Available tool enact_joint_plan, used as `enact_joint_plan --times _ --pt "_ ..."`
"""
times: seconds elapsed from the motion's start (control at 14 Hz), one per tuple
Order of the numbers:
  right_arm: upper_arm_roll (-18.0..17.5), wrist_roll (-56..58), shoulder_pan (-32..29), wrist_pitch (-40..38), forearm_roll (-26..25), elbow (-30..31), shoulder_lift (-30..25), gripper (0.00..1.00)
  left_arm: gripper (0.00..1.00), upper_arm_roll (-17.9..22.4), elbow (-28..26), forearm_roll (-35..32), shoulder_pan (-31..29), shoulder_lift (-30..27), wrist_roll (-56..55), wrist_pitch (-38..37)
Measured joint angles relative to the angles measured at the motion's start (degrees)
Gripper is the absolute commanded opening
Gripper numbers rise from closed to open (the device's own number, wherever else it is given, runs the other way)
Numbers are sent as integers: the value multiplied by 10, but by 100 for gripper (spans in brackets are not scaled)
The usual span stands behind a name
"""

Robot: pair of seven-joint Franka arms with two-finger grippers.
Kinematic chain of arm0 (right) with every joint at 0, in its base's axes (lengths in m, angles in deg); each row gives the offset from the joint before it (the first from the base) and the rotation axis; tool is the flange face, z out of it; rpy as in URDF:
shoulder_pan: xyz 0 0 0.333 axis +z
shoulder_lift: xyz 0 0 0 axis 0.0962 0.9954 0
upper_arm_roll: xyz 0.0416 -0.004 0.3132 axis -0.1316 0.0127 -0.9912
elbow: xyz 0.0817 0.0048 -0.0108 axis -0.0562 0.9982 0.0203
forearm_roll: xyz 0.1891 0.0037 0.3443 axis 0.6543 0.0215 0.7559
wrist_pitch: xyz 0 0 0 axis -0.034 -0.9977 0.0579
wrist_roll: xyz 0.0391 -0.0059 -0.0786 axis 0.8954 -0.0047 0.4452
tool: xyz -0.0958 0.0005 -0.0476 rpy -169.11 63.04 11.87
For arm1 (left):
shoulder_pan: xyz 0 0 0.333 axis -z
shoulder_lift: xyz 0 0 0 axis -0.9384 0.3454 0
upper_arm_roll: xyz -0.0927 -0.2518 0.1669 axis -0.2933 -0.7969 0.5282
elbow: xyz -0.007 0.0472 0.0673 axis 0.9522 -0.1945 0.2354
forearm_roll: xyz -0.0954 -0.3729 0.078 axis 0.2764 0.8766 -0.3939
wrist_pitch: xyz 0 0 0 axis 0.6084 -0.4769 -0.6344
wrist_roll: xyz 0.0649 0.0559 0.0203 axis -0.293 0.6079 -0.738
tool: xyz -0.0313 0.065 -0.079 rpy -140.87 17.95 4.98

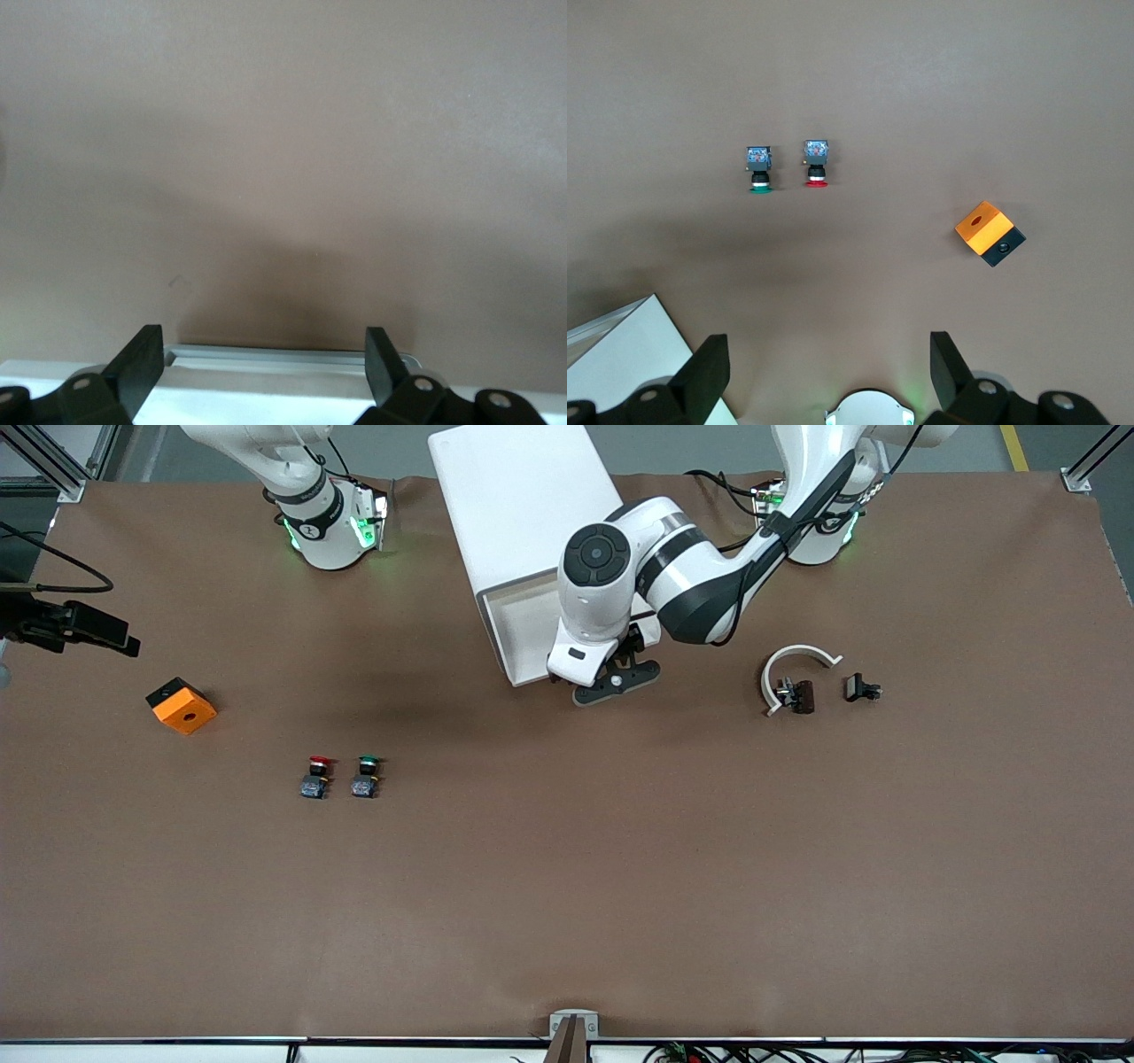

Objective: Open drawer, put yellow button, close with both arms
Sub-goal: 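Push the drawer closed into the cabinet with the left gripper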

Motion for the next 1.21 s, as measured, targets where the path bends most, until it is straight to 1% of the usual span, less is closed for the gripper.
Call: enact_joint_plan --times 0.36,0.86,1.21 --pt "0 35 -28 -1 0 0 -4 100 100 -39 -13 4 0 9 -73 -6" --pt "-3 39 -32 0 -16 -1 -5 100 100 -50 -14 103 0 24 -83 -26" --pt "-3 38 -36 1 -18 -16 -9 100 100 -50 -15 175 -1 33 -83 -29"
